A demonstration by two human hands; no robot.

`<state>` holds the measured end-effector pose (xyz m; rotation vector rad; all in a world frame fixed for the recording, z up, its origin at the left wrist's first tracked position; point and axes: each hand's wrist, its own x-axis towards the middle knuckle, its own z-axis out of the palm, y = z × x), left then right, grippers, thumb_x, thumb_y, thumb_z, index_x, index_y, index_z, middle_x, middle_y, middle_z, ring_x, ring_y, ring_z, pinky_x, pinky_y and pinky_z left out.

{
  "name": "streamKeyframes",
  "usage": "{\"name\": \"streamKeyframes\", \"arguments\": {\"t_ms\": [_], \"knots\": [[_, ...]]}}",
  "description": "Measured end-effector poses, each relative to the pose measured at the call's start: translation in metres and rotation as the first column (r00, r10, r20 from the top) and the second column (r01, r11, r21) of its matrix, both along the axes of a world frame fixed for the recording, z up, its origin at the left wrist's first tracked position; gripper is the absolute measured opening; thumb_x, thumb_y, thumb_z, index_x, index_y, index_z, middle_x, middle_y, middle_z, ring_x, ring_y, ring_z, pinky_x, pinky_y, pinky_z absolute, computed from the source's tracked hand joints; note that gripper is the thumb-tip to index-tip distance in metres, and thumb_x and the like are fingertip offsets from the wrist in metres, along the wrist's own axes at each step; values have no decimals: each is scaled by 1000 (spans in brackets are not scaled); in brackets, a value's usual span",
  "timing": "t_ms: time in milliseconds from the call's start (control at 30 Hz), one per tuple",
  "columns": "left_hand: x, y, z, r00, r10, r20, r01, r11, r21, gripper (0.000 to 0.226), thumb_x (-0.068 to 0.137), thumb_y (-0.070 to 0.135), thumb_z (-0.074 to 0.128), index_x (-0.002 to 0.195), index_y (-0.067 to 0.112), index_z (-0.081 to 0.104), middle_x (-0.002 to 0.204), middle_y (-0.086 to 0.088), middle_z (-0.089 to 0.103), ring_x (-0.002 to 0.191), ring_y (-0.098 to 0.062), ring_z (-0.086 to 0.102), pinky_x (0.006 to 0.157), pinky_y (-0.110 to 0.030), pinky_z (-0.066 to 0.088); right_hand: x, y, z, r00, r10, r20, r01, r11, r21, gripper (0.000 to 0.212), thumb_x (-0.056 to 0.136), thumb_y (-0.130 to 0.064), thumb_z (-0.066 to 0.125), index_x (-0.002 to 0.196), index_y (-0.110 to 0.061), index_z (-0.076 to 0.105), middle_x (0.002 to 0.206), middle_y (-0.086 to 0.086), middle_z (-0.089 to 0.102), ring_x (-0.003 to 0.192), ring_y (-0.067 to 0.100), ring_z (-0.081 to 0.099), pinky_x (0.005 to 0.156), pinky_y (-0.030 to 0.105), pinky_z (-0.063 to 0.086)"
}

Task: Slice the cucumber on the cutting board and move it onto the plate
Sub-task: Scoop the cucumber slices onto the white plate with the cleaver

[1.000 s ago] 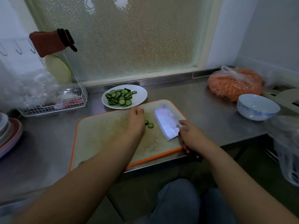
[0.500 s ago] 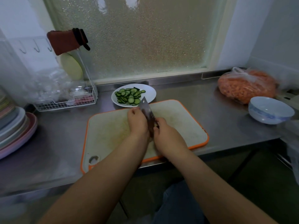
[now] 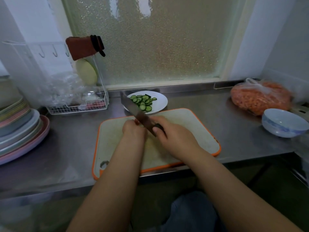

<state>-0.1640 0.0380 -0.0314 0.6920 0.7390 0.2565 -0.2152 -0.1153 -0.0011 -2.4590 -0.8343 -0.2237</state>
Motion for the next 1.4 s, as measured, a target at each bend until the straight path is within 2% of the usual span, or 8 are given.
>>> {"name": "streamKeyframes", "arguments": {"t_ms": [67, 167, 300, 533, 800, 1067, 1233, 1400], "knots": [[1, 4, -1, 997, 79, 21, -74, 982, -174, 30, 93, 4, 39, 67, 17, 46, 72, -2, 55, 62, -13, 52, 53, -21, 44, 8, -6, 2, 997, -68, -47, 72, 993, 92, 29, 99, -37, 40, 126, -31, 48, 112, 1, 67, 101, 28, 61, 79, 40, 49], [-4, 16, -2, 978, 205, 40, -153, 836, -527, 39, 92, 3, 26, 59, 13, 44, 56, 2, 44, 47, -12, 42, 47, -25, 40, 24, -19, -6, 984, -177, 9, 177, 984, -13, 25, 99, -39, 36, 114, -26, 52, 101, 1, 67, 91, 28, 62, 73, 38, 49], [-19, 25, -5, 969, 188, 158, -93, 877, -471, 38, 95, 12, 31, 61, 17, 46, 45, 5, 49, 44, -9, 46, 50, -24, 41, 35, -28, -32, 988, -139, 69, 152, 957, -249, 27, 97, -42, 38, 113, -28, 54, 105, 0, 65, 94, 25, 61, 71, 36, 49], [-50, 40, -4, 948, 188, 257, -89, 931, -353, 34, 101, 20, 40, 69, 16, 52, 70, 5, 54, 62, -8, 52, 57, -24, 42, 32, -19, -48, 992, -114, 53, 126, 916, -380, 35, 91, -46, 51, 122, -33, 56, 114, 3, 54, 108, 24, 48, 85, 37, 42], [-140, 77, -21, 802, 462, 379, -242, 831, -501, 33, 96, 9, 41, 65, 13, 51, 47, 0, 54, 41, -11, 53, 46, -16, 46, -56, 77, -39, 956, 239, 168, -252, 966, 61, 20, 91, -31, 55, 105, -21, 65, 98, -3, 61, 96, 17, 54, 83, 38, 47], [-270, 149, -127, 585, 792, 174, -783, 608, -133, 29, 100, 9, 35, 121, 12, 54, 53, 5, 46, 47, -9, 46, 49, -21, 41, -148, 146, -92, 811, 556, 184, -571, 820, 42, 15, 90, -19, 57, 99, -14, 67, 93, 1, 66, 88, 19, 60, 73, 34, 51], [-330, 186, -214, 610, 787, -88, -791, 611, -20, 22, 100, 10, 30, 96, 12, 51, 68, 1, 40, 55, -13, 36, 45, -23, 33, -166, 169, -121, 789, 612, 57, -608, 790, -78, 18, 94, -24, 52, 107, -19, 64, 98, -5, 65, 92, 12, 58, 72, 28, 50], [-364, 212, -258, 703, 665, -253, -598, 745, 296, 37, 98, 11, 43, 134, 5, 48, 93, -1, 58, 70, -10, 52, 76, -32, 43, -171, 187, -151, 808, 589, -18, -587, 803, -103, 18, 94, -25, 50, 106, -21, 63, 100, -6, 65, 93, 13, 57, 71, 30, 49]]}}
